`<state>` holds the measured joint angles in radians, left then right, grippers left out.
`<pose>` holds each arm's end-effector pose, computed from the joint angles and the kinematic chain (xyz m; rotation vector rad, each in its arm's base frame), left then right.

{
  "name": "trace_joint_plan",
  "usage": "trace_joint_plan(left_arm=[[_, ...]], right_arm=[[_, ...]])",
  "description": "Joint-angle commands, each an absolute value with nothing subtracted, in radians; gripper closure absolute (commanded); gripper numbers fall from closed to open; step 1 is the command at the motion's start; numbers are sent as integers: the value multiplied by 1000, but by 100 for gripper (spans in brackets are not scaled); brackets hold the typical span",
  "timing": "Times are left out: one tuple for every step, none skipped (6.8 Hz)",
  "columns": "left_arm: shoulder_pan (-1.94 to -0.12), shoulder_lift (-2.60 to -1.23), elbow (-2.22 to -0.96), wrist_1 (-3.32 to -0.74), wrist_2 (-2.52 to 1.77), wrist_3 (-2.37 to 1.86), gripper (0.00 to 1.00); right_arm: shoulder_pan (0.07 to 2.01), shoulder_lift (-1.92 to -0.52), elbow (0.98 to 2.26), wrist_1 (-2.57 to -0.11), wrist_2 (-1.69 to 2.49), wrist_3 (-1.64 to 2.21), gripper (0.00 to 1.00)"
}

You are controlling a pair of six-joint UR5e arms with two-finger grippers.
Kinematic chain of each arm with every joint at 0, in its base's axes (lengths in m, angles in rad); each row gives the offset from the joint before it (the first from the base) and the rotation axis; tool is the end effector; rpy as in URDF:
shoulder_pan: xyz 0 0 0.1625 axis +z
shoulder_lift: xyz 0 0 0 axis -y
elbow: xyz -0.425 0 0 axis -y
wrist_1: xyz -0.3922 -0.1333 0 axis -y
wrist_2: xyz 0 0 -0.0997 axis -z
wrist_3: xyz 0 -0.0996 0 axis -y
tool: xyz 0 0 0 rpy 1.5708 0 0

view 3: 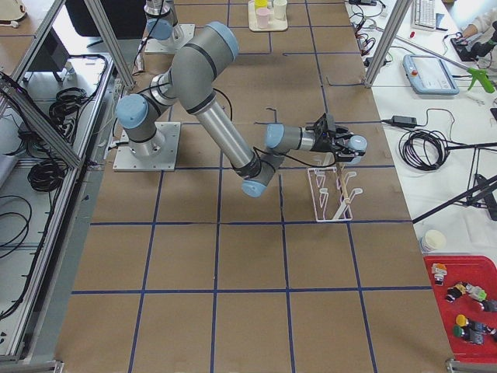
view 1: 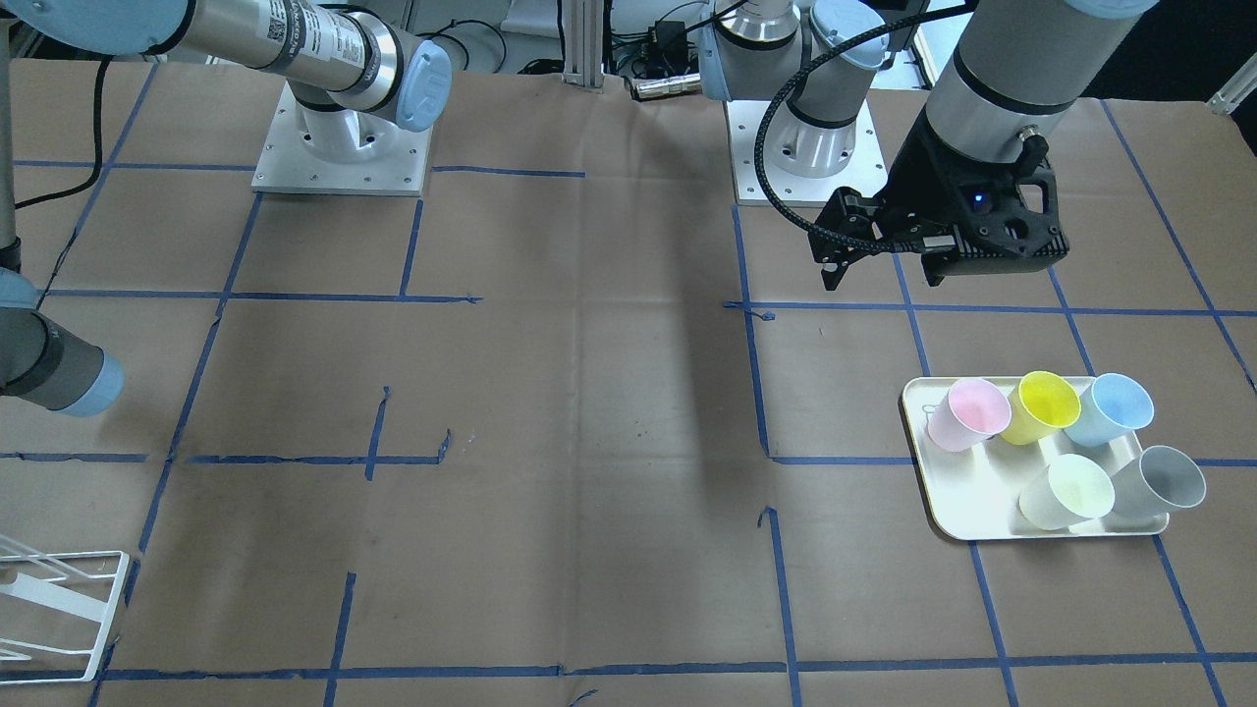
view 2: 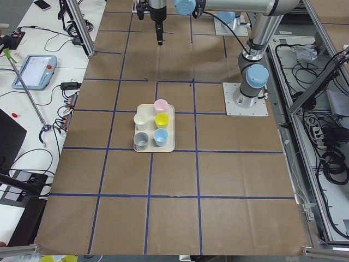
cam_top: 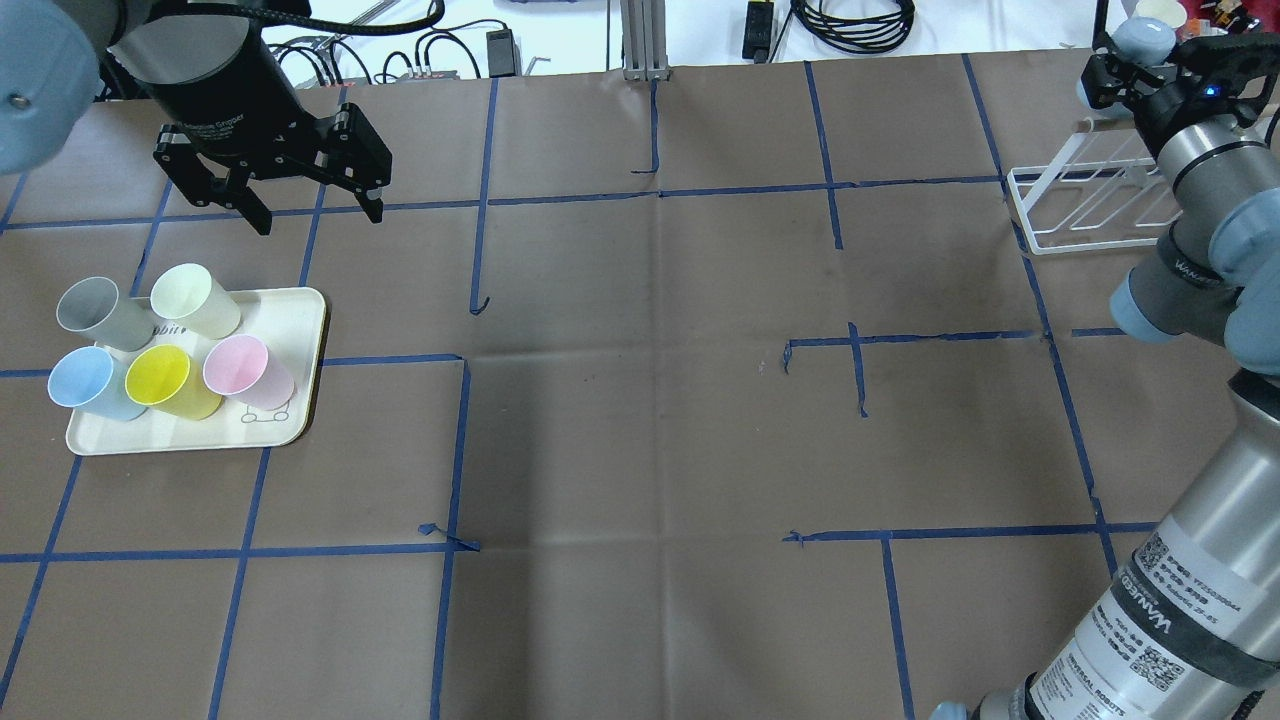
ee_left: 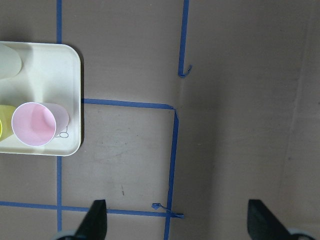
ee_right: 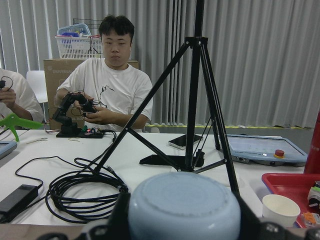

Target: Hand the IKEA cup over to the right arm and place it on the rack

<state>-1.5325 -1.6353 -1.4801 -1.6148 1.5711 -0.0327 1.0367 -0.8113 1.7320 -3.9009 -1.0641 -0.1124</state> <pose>-0.1134 -0.5221 0.4955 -0.1115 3.1392 0.0280 -0.1654 -0.6364 0.2429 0.0137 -2.3453 2.0352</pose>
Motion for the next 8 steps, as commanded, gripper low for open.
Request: trace_joint_plan(left_arm=[[-1532,-1635,-1480,-1615,1571,-31,0],[-1532,-1635,-1480,-1615,1571,-31,0],[-1532,-1635,-1482,-1615,1571,-31,0],[-1532,-1635,-1482,-1615,1572,-31,0],[-1532,-1635,-1482,-1615,1572,-31,0],[-1532,-1635,-1482,-1615,1572,-31,0],[-1532,-1635,-1482,-1615,1572,-31,0],[-1532,-1635,-1482,-1615,1574,-31,0]], right_arm=[[1032,-802,1732,-3901,-1065,-112,60],[1032,-808,1733,-3898,-1065,-107,39],[1034,-811,1733,-3896,-1068,-97,1],[1034,-810,1733,-3883,-1068,-94,1],[1034,-811,1733,-3881,-1069,-94,0],[1034,-813,1732,-3873,-1069,-94,0],[1034,-819,1730,-3834,-1069,-94,0],[1034,-830,1726,-3809,-1071,-95,0]])
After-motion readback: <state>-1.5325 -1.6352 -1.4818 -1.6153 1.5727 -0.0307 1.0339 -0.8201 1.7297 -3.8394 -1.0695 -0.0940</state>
